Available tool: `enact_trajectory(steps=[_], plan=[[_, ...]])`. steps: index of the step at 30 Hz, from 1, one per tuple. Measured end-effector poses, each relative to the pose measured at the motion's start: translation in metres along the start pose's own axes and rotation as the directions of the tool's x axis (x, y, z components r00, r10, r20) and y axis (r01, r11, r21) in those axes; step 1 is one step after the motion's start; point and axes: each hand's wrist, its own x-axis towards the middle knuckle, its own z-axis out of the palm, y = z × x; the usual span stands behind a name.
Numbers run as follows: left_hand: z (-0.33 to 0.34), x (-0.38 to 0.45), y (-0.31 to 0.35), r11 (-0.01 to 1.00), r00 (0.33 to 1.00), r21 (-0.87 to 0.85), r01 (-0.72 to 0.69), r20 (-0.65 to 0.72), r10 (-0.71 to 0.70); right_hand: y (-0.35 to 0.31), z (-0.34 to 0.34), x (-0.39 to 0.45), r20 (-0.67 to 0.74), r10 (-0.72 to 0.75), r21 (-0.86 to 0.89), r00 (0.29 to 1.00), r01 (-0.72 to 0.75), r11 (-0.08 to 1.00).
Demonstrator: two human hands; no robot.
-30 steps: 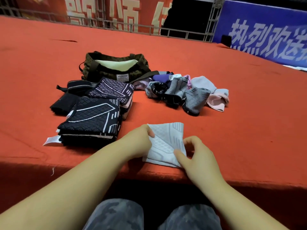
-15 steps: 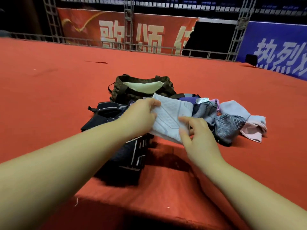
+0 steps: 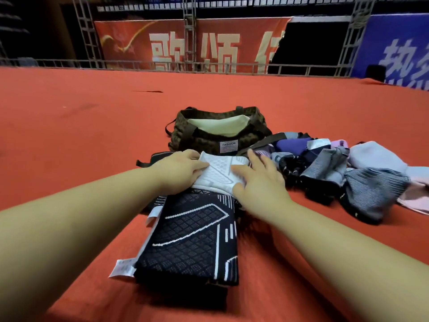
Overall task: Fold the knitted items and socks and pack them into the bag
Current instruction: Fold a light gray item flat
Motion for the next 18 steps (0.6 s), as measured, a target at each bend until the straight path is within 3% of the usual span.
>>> enact_trajectory(steps=[3, 8, 10, 13, 15, 18], plan=[[-0.002, 0.003, -0.006, 0.981, 0.996, 0.183, -0.070, 0.065, 0.059, 0.011, 0.003, 0.005, 0.114, -0.127, -0.050, 0.985, 0.134, 0.990], [-0.007, 0.011, -0.005, 0.983, 0.978, 0.173, -0.066, 0.206, 0.030, 0.017, 0.006, 0.008, 0.208, -0.102, -0.008, 0.973, 0.105, 0.994], [-0.013, 0.013, 0.000, 0.941, 0.976, 0.326, -0.087, 0.219, 0.014, 0.020, 0.004, 0.007, 0.174, -0.112, -0.022, 0.978, 0.117, 0.993], [-0.028, 0.014, 0.025, 0.821, 0.983, 0.546, -0.168, 0.031, 0.180, 0.037, 0.001, -0.003, 0.055, -0.106, -0.006, 0.993, 0.107, 0.994], [-0.035, 0.016, 0.059, 0.860, 0.956, 0.473, -0.190, -0.111, 0.272, 0.059, 0.003, -0.016, -0.001, -0.060, -0.008, 0.998, 0.060, 0.998], [-0.036, 0.023, 0.121, 0.912, 0.941, 0.329, -0.243, -0.150, 0.305, 0.100, 0.007, -0.044, -0.062, 0.032, -0.075, 0.998, -0.037, 0.997]])
